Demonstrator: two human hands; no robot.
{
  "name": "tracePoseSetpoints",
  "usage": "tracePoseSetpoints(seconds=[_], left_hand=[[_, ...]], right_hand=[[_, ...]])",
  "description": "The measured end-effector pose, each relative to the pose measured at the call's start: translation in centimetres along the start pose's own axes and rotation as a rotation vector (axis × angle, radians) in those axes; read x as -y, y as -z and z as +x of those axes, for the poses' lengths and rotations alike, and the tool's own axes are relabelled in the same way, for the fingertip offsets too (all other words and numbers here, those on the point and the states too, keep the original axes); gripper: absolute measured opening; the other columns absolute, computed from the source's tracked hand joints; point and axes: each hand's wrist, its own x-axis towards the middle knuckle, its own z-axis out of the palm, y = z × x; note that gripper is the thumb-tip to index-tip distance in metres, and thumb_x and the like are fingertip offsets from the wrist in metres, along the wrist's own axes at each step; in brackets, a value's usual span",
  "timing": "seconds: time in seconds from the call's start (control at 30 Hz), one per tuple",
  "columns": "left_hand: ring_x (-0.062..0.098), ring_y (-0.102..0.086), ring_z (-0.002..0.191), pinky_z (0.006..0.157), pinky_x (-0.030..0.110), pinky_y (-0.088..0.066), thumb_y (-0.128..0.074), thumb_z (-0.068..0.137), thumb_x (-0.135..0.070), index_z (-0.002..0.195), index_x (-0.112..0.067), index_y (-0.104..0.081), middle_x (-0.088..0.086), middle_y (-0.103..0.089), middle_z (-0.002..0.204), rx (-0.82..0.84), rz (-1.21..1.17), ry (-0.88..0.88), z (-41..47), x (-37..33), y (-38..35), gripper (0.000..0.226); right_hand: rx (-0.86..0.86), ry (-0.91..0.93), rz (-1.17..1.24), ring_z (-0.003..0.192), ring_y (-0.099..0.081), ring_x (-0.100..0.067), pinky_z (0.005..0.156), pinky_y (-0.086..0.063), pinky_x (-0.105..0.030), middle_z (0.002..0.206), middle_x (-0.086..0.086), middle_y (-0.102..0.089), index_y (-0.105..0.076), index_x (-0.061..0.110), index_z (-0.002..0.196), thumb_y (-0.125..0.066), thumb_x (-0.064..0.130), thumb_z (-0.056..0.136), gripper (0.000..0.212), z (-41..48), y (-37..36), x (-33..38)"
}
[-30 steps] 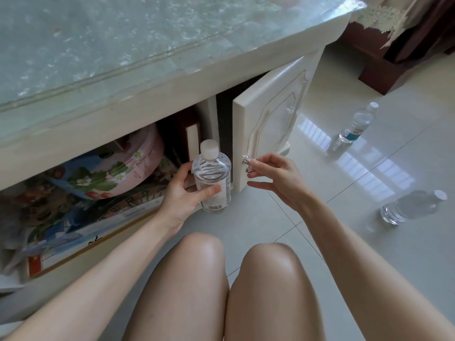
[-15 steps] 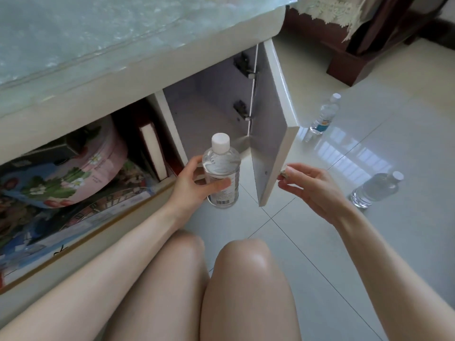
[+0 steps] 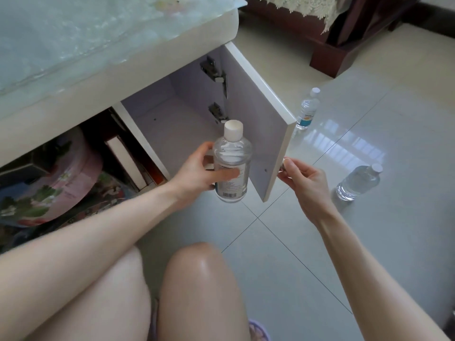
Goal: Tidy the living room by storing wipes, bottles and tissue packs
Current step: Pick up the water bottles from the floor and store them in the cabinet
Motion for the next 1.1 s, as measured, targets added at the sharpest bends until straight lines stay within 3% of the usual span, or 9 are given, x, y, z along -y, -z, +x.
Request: tracePoseSetpoints(seconds=[0.17, 0.3, 0.4, 0.53, 0.63, 0.77, 0.9, 1.0, 1.1], left_hand=[[0.029, -0.06, 0.116, 0.091, 0.066, -0.047, -0.079, 0.059, -0.018, 0.105, -0.029, -0.053, 0.003, -0.061, 0.119, 0.07, 0.039, -0.034, 1.5, -0.8, 1.0, 0.054], [0.023, -0.063, 0.112, 0.093, 0.057, -0.051, -0.082, 0.06, -0.016, 0.106, -0.032, -0.053, -0.002, -0.064, 0.114, 0.123, 0.036, -0.049, 2.5, 0.9, 1.1, 0.057], [0.025, -0.062, 0.113, 0.094, 0.056, -0.051, -0.081, 0.071, -0.004, 0.109, -0.029, -0.053, 0.006, -0.061, 0.121, 0.157, 0.012, -0.055, 3.1, 2.3, 1.2, 0.054], [0.023, -0.063, 0.108, 0.093, 0.052, -0.052, -0.077, 0.075, 0.001, 0.119, -0.024, -0.05, 0.012, -0.059, 0.126, 0.161, -0.023, -0.063, 3.1, 3.1, 1.3, 0.057], [0.023, -0.062, 0.104, 0.092, 0.052, -0.051, -0.075, 0.076, 0.003, 0.121, -0.023, -0.049, 0.013, -0.06, 0.125, 0.137, -0.052, -0.087, 3.0, 3.7, 1.8, 0.058], [0.029, -0.06, 0.115, 0.095, 0.055, -0.05, -0.075, 0.076, 0.001, 0.12, -0.023, -0.05, 0.013, -0.059, 0.126, 0.102, -0.079, -0.093, 3.2, 4.5, 2.9, 0.056], [0.03, -0.058, 0.117, 0.096, 0.061, -0.047, -0.077, 0.075, -0.004, 0.114, -0.03, -0.052, 0.007, -0.061, 0.123, 0.082, -0.091, -0.098, 3.3, 5.3, 4.5, 0.054], [0.026, -0.059, 0.115, 0.094, 0.057, -0.05, -0.079, 0.074, -0.008, 0.11, -0.036, -0.052, 0.003, -0.062, 0.121, 0.073, -0.07, -0.108, 3.5, 5.8, 5.8, 0.053], [0.024, -0.061, 0.113, 0.093, 0.05, -0.053, -0.081, 0.071, -0.01, 0.106, -0.037, -0.054, 0.0, -0.064, 0.115, 0.034, -0.081, -0.125, 4.1, 6.4, 6.9, 0.052]], right_hand=[[-0.078, 0.05, 0.008, 0.082, -0.063, -0.014, 0.09, -0.054, -0.028, 0.097, -0.012, -0.068, -0.065, -0.002, 0.115, -0.053, 0.016, 0.097, 0.029, -0.6, -0.8, -0.8], [-0.14, 0.062, 0.013, 0.087, -0.065, -0.015, 0.086, -0.054, -0.03, 0.094, -0.002, -0.071, -0.07, 0.015, 0.106, -0.056, 0.022, 0.095, 0.019, -1.0, -1.1, -1.6], [-0.151, 0.073, 0.014, 0.089, -0.065, -0.012, 0.084, -0.054, -0.029, 0.093, 0.008, -0.072, -0.068, 0.026, 0.105, -0.057, 0.028, 0.093, 0.016, -2.3, -1.2, -2.6], [-0.187, 0.071, 0.002, 0.097, -0.064, -0.01, 0.082, -0.055, -0.027, 0.108, 0.004, -0.067, -0.061, 0.029, 0.112, -0.058, 0.032, 0.09, 0.022, -4.1, -1.2, -3.9], [-0.254, 0.124, -0.035, 0.082, -0.062, -0.008, 0.077, -0.052, -0.028, 0.092, 0.005, -0.063, -0.06, 0.022, 0.096, -0.059, 0.024, 0.093, 0.004, -5.4, -1.4, -4.7], [-0.129, 0.123, -0.067, 0.071, -0.064, -0.008, 0.071, -0.056, -0.025, 0.074, 0.007, -0.069, -0.063, 0.013, 0.084, -0.06, 0.017, 0.091, 0.008, -6.6, -3.1, -5.4], [0.008, 0.047, -0.068, 0.093, -0.068, -0.011, 0.081, -0.057, -0.029, 0.104, 0.002, -0.071, -0.066, 0.025, 0.102, -0.062, 0.015, 0.091, 0.016, -5.9, -6.1, -5.7], [0.076, 0.011, -0.108, 0.103, -0.063, 0.002, 0.091, -0.054, -0.032, 0.123, 0.007, -0.062, -0.059, 0.035, 0.116, -0.064, 0.022, 0.09, 0.03, -4.4, -8.6, -6.1], [0.127, -0.029, -0.177, 0.119, -0.056, -0.004, 0.1, -0.047, -0.037, 0.135, 0.013, -0.055, -0.051, 0.034, 0.133, -0.065, 0.032, 0.088, 0.047, -2.3, -10.7, -6.5]])
